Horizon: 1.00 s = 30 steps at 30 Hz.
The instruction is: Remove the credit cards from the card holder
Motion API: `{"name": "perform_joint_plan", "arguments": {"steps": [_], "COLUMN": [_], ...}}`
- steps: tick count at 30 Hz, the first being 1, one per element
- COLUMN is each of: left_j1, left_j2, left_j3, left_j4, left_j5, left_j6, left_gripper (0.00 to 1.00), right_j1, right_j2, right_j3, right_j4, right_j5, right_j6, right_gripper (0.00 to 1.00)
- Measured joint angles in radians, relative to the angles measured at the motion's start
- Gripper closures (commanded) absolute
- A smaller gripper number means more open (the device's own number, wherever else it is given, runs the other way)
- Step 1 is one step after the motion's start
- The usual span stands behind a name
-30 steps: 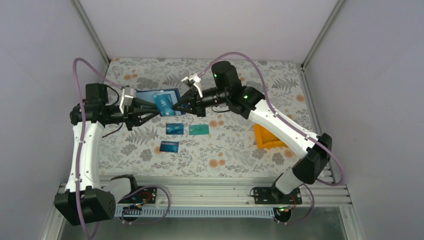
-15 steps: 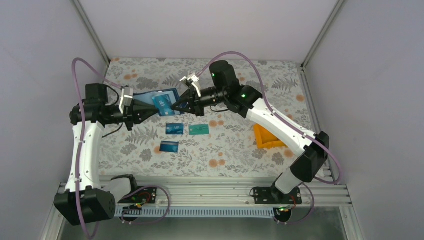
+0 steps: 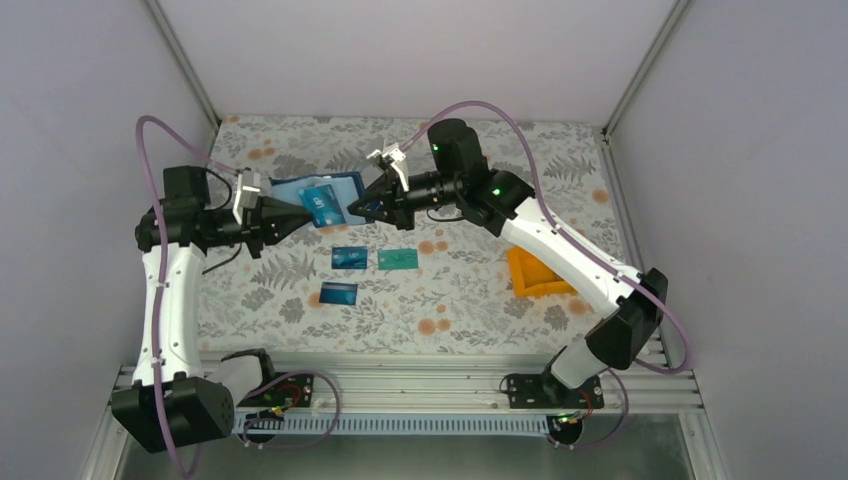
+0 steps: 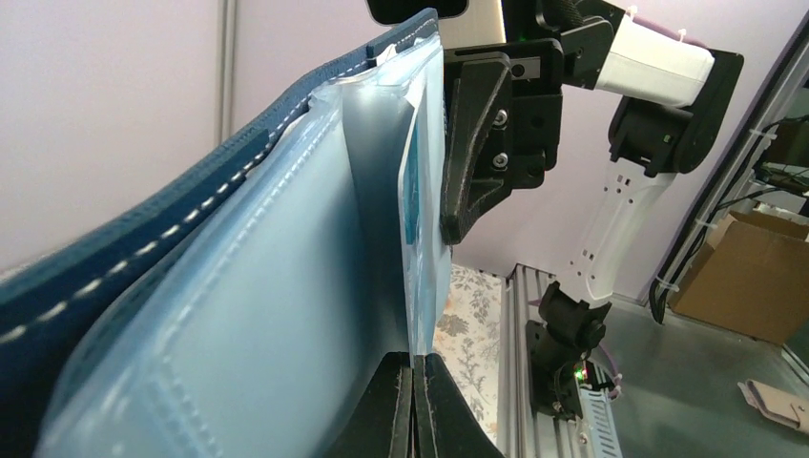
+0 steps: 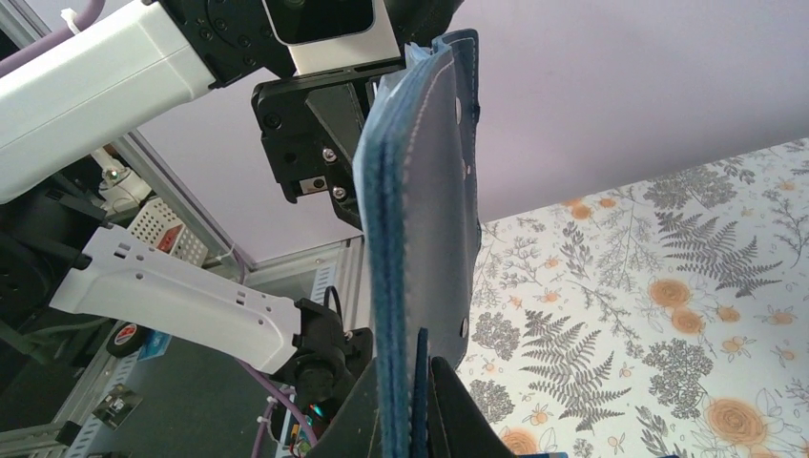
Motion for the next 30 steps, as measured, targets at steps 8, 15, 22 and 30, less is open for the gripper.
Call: {"name": "perform_joint_plan", "arguments": {"steps": [8, 15, 22, 30], "left_j1": [0.001, 0.035, 0.069, 0.069], "left_j2": [-0.006, -0.005, -0.005, -0.005], "left_j3": [0.0, 0.0, 0.0, 0.0], "left_j4": [-0.011, 0.023, 0.043, 0.045], "left_j5": [0.003, -0.007, -0.01, -0.01], "left_j6": [0.01, -0.038, -0.05, -0.053], "left_gripper": [0.98, 0.98, 0.97, 0.98], "right_j1": [-0.001, -0.044, -0.238, -0.272], "right_j2": [0.0, -0.003, -0.063, -0.067], "right_j3": [0.001, -0.002, -0.122, -0.271], "right_j4": [-0.002, -0.024, -0.061, -0.146], "right_j5": [-0.027, 0.024, 0.09, 0.112], "right_j6": [0.003, 0.004, 0.099, 0.19], "right_gripper": [0.96, 0.96, 0.96, 0.96]}}
